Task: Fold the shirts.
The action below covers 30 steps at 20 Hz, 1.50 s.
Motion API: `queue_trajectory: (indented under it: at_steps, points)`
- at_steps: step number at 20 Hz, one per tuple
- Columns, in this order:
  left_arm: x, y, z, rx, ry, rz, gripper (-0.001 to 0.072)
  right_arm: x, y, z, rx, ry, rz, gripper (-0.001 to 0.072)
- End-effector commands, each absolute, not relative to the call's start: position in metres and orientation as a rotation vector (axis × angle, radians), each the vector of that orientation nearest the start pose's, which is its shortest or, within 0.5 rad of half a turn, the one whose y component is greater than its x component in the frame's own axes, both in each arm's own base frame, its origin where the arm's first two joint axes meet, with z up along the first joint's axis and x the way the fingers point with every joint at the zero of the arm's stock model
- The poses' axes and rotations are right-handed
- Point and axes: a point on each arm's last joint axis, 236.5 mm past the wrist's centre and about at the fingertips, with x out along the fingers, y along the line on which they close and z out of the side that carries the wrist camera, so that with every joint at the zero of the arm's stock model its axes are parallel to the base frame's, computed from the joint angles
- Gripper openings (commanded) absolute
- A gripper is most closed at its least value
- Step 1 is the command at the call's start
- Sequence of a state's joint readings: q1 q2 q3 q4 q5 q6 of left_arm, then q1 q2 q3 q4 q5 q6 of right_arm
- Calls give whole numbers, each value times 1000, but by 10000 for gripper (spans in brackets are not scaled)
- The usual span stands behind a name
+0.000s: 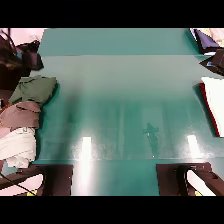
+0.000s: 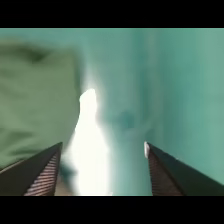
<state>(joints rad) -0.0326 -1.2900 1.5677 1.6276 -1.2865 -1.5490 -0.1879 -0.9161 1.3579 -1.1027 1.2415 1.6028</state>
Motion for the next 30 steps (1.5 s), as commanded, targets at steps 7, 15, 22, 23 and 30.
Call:
queue_trajectory:
  at_steps: [7,15,22,23,30]
  points:
    - [439,77,-10,114,1198,171,616,355,36,234,419,770,174,20]
    - [448,76,-43,88,1230,178,360,352,37,232,418,784,178,19]
    - [484,28,75,-12,987,-5,26,357,38,240,428,747,183,20]
    - [490,14,120,-33,884,-61,26,359,37,248,425,722,182,19]
    - [371,-146,407,-71,310,-686,26,357,34,363,354,423,198,19]
